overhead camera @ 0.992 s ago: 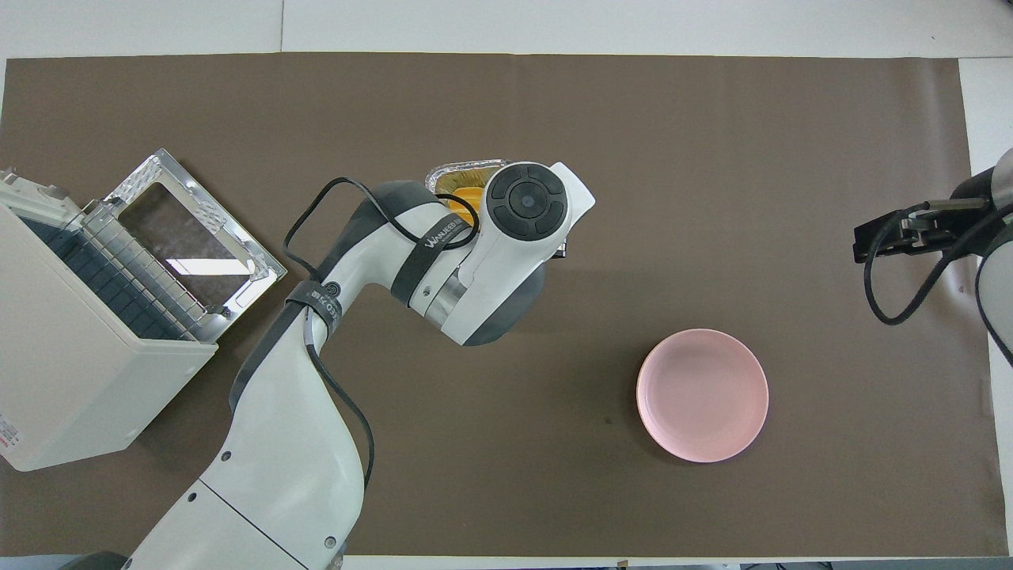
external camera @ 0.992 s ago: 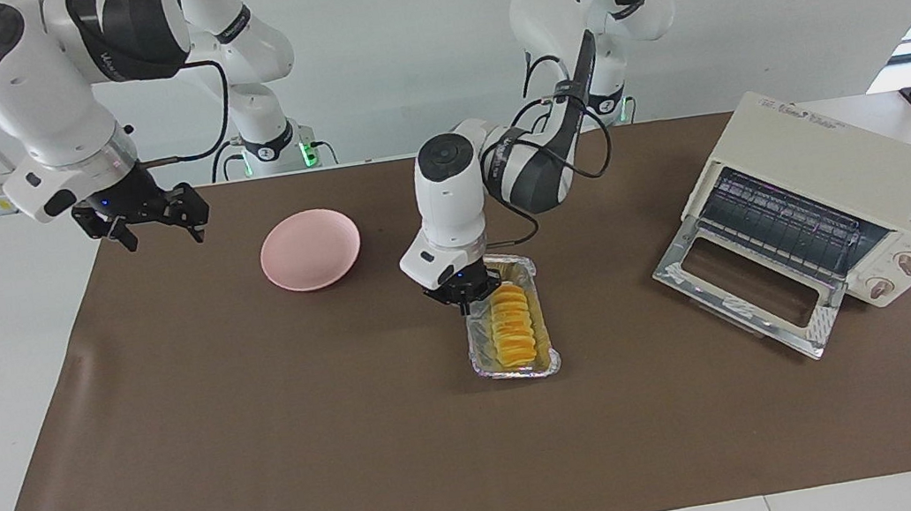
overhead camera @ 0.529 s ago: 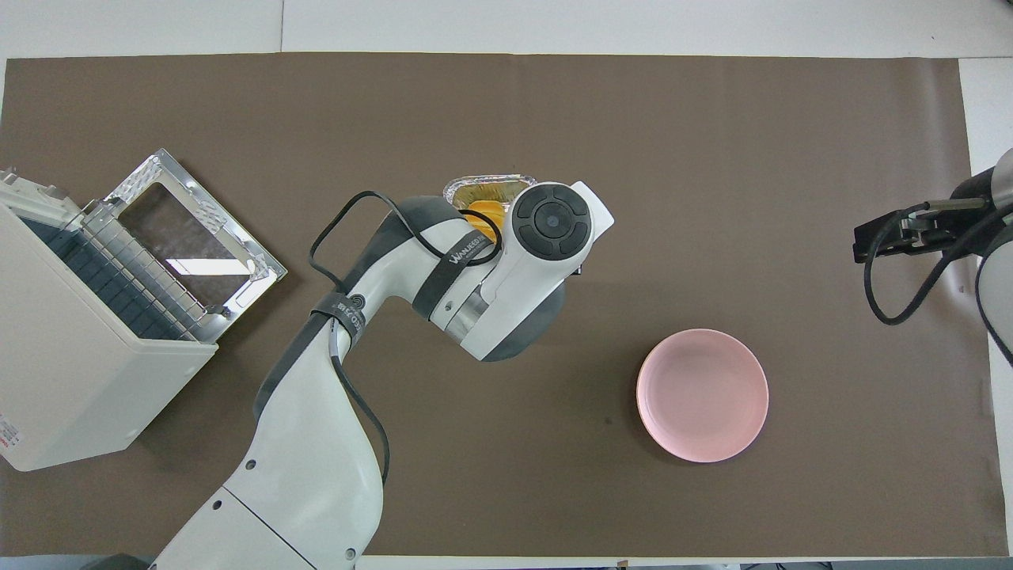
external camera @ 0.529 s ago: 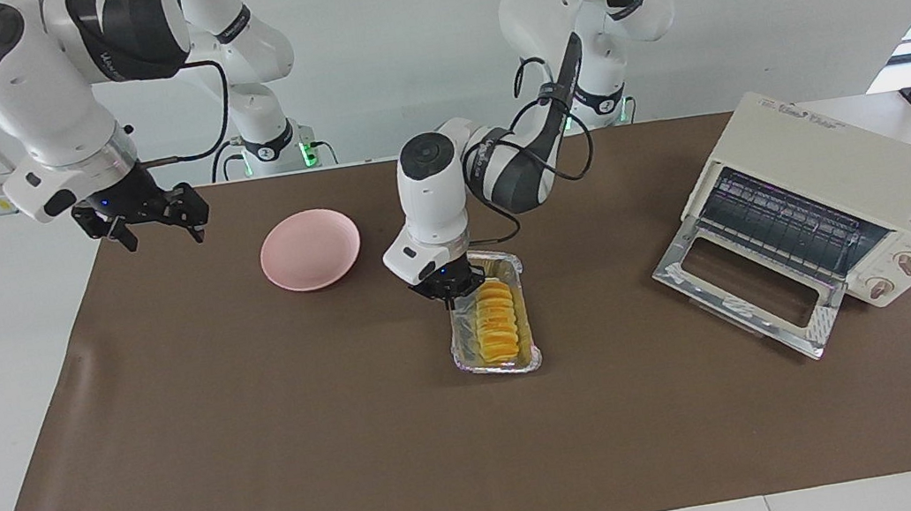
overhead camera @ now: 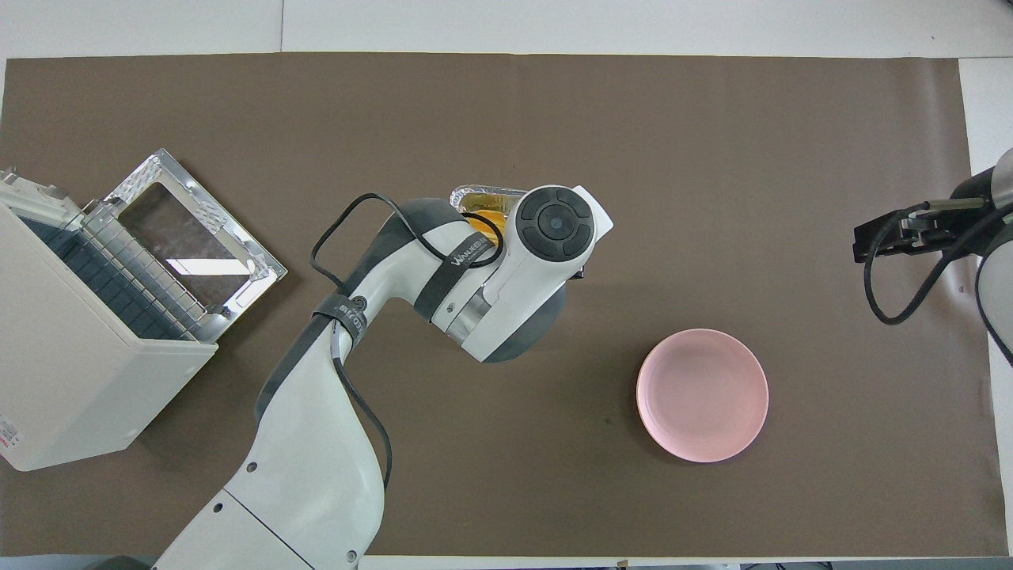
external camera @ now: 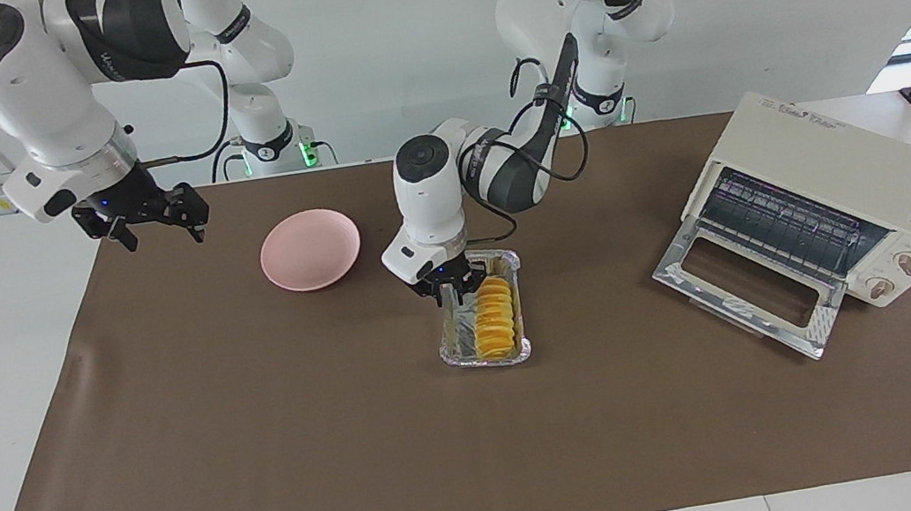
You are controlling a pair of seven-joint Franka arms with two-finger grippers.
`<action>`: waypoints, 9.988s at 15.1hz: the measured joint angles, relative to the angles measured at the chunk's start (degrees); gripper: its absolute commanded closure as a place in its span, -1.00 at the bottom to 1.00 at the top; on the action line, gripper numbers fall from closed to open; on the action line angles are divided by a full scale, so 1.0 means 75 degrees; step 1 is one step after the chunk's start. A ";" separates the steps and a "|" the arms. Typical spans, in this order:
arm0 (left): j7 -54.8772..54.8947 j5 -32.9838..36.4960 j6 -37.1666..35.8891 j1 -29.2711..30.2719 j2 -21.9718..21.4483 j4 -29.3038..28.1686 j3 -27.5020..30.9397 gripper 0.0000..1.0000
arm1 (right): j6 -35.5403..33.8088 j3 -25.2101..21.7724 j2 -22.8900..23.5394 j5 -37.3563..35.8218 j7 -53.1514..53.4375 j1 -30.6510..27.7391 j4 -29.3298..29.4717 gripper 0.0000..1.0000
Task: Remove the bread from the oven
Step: 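Pull the foil tray out of the oven with the left gripper, then set the foil tray on the table and open the left gripper, then retract the left gripper while the right gripper reaches the foil tray, then drag the foil tray away from the plate with the right gripper, then grasp the yellow bread in the foil tray with the right gripper, then lift the bread and lower it onto the pink plate with the right gripper, then open the right gripper and release the bread on the plate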
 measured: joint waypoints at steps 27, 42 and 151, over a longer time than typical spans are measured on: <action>0.3786 -0.0736 -0.5767 0.4902 -0.4195 -0.0274 0.0434 -1.00 | 0.3857 0.0213 0.2557 0.0256 0.5268 0.4186 -0.0571 -1.00; 0.4408 -0.0569 -0.5348 0.4972 -0.4204 -0.0609 0.0380 -1.00 | 0.5298 0.0168 0.2949 0.0256 0.5731 0.4193 -0.1453 1.00; 0.4631 -0.0480 -0.4164 0.5064 -0.4482 -0.1172 0.0431 -1.00 | 0.1037 0.0091 -0.1362 0.0819 0.1486 0.0832 -0.1968 -1.00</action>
